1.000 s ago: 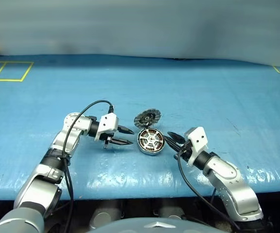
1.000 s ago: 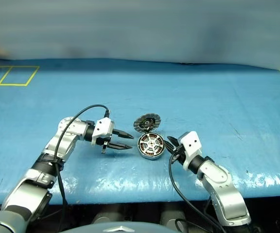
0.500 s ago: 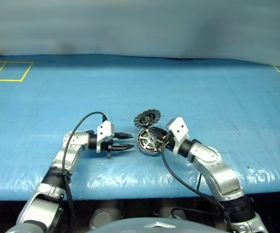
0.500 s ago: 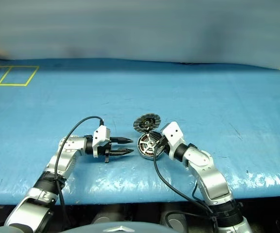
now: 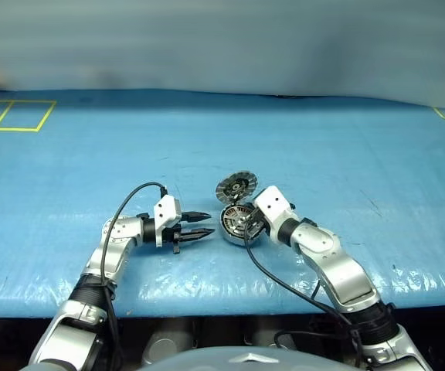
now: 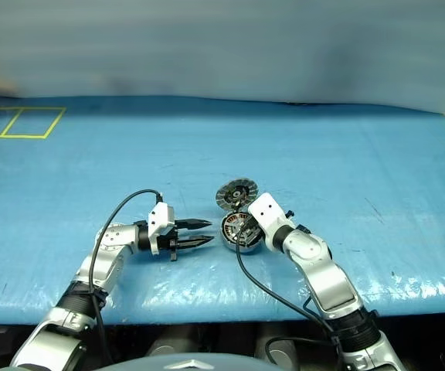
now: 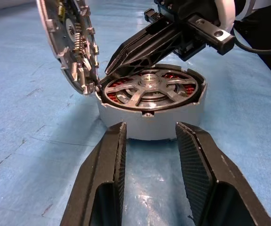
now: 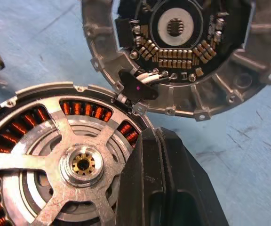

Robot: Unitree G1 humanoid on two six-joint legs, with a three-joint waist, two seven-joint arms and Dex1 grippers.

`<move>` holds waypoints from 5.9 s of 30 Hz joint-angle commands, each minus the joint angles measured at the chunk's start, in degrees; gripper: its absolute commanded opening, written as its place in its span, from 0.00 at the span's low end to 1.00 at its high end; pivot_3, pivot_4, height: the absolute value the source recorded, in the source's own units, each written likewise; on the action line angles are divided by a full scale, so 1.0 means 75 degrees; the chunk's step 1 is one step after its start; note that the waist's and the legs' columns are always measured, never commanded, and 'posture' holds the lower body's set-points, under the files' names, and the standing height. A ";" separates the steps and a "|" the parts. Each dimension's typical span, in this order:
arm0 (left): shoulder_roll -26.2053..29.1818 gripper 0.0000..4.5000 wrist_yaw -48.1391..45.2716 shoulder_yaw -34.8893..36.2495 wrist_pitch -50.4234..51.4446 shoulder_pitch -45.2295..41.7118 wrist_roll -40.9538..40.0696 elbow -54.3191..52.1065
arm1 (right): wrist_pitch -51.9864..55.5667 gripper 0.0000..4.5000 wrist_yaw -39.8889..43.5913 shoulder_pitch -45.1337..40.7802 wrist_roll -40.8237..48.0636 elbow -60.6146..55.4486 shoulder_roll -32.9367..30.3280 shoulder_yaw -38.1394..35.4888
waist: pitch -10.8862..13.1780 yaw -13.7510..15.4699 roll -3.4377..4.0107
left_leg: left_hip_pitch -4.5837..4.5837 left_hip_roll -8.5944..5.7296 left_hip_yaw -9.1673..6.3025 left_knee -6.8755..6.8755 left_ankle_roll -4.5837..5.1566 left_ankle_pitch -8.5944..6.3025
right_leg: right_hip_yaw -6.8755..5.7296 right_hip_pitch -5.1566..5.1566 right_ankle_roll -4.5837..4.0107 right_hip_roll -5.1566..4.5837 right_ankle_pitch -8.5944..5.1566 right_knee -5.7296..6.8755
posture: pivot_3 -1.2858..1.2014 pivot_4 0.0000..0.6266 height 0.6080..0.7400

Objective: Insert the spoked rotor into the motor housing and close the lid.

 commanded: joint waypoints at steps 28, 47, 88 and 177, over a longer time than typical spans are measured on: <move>0.0200 0.39 0.0299 0.0417 -0.0140 0.0216 -0.0193 -0.0261 | 0.0028 0.01 0.0660 0.0923 0.0633 -0.1097 -0.0674 -0.1342 | 0.0005 -0.0037 0.0003 | -0.0001 -0.0001 0.0000 -0.0095 0.0016 0.0025 | 0.0000 -0.0033 -0.0031 -0.0006 -0.0007 -0.0027 | 0.52 0.24 1.00; 0.0154 0.39 0.0568 0.0741 -0.0306 0.0884 -0.0344 -0.0381 | -0.1289 0.01 0.2080 -0.1747 0.1729 0.0836 0.0174 -0.1415 | 0.0011 -0.0084 0.0008 | 0.0000 -0.0001 0.0000 -0.0114 -0.0020 0.0052 | -0.0002 -0.0043 -0.0045 -0.0009 -0.0012 -0.0022 | 0.52 0.24 1.00; 0.0058 0.39 0.0566 0.0629 -0.0218 0.0716 -0.0288 -0.0249 | -0.1439 0.29 0.2326 0.0283 0.1184 -0.0700 -0.0461 -0.0078 | 0.0007 -0.0033 0.0002 | 0.0010 0.0000 -0.0002 -0.0104 -0.0020 0.0019 | -0.0010 -0.0031 -0.0041 -0.0014 -0.0014 -0.0022 | 0.52 0.24 1.00; -0.0380 0.04 0.0952 0.0571 0.1093 0.0432 -0.0837 -0.0997 | -0.0815 0.67 0.1676 0.0100 0.0112 0.0289 -0.0329 0.0437 | -0.0001 -0.0047 -0.0003 | 0.0023 0.0006 -0.0009 -0.0101 -0.0040 0.0034 | -0.0015 -0.0021 -0.0005 -0.0010 -0.0032 -0.0010 | 0.52 0.24 1.00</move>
